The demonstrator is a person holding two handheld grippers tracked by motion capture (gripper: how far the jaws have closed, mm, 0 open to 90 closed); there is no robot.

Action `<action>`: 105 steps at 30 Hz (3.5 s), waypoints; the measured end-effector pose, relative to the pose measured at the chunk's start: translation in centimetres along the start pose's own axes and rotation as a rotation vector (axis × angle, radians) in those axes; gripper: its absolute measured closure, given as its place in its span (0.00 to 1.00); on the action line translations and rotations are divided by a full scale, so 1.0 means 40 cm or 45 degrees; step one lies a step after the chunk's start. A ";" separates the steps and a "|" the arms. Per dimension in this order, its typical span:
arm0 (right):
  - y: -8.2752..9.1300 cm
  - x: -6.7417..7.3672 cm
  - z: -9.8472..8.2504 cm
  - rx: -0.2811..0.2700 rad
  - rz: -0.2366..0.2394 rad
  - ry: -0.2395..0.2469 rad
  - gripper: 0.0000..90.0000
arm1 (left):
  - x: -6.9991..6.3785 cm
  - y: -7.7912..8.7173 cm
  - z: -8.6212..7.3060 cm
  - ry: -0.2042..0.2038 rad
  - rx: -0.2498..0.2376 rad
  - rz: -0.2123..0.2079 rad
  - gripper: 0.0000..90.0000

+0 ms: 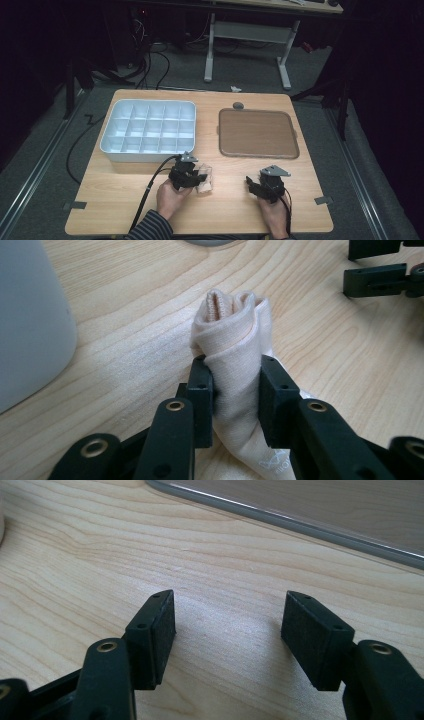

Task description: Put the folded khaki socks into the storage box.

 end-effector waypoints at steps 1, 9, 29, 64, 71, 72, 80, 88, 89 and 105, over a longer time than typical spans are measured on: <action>0.000 0.000 0.000 0.001 0.000 -0.001 0.43 | 0.002 0.001 0.001 0.006 -0.001 -0.010 0.79; 0.000 0.000 0.000 0.001 0.006 0.003 0.41 | 0.012 0.031 0.010 0.023 -0.038 -0.020 0.80; 0.000 0.000 0.000 0.002 0.006 0.002 0.41 | 0.046 0.100 0.017 0.027 -0.108 -0.015 0.81; 0.000 0.000 0.000 0.001 0.008 0.001 0.41 | 0.103 0.193 0.031 0.019 -0.093 -0.019 0.81; 0.000 0.001 0.000 0.001 0.008 0.001 0.41 | 0.113 0.206 0.030 0.028 -0.099 -0.023 0.81; 0.000 0.001 0.000 0.002 0.008 0.002 0.41 | 0.115 0.210 0.029 0.037 -0.104 -0.023 0.81; -0.001 0.001 0.000 0.000 0.010 0.010 0.40 | 0.134 0.244 0.031 0.053 -0.124 -0.011 0.81; -0.001 0.001 0.000 0.001 0.008 0.011 0.40 | 0.146 0.256 0.033 0.057 -0.121 -0.005 0.81; -0.001 0.001 0.000 0.002 0.008 0.010 0.40 | 0.147 0.257 0.034 0.058 -0.120 -0.006 0.81; -0.001 0.001 0.000 0.002 0.011 0.011 0.40 | 0.172 0.294 0.037 0.103 -0.154 -0.003 0.81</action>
Point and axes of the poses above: each handheld gripper's, and its own axes: y roughly backward along the jaws, z roughly out of its top, x roughly to its left, the point moved 4 cm from there along -y, roughly forward along the jaws, and after that the axes turned 2 degrees about y, right-handed, at the moved point
